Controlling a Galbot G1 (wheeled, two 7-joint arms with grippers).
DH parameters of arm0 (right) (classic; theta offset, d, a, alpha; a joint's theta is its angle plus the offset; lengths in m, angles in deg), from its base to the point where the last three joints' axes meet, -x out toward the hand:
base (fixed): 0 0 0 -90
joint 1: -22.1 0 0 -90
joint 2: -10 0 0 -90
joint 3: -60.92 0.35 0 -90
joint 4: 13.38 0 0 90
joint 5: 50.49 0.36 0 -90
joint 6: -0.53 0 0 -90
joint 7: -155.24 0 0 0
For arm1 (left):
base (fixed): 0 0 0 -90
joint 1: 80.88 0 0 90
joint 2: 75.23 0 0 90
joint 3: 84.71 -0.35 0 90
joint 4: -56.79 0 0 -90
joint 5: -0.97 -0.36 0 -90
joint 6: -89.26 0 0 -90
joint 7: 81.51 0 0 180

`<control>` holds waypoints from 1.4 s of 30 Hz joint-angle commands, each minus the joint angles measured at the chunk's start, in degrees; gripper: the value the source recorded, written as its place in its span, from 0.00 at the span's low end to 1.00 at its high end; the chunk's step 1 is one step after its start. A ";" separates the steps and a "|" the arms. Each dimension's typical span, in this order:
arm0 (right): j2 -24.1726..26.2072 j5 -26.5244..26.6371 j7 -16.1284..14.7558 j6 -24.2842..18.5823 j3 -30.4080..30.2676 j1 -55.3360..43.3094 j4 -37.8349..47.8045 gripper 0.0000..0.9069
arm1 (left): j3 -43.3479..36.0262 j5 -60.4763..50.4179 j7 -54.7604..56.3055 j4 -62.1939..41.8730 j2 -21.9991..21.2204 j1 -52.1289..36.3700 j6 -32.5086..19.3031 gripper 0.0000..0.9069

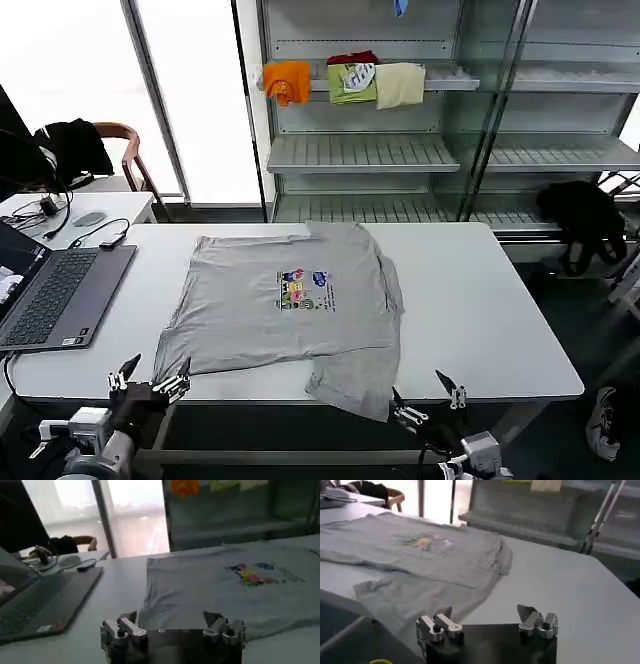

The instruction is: Fold and organize the clothes.

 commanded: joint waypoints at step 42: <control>-3.63 0.78 -0.33 2.97 -5.34 -7.26 4.69 0.00 | -0.03 10.01 -2.65 -12.28 0.47 -6.86 1.30 0.02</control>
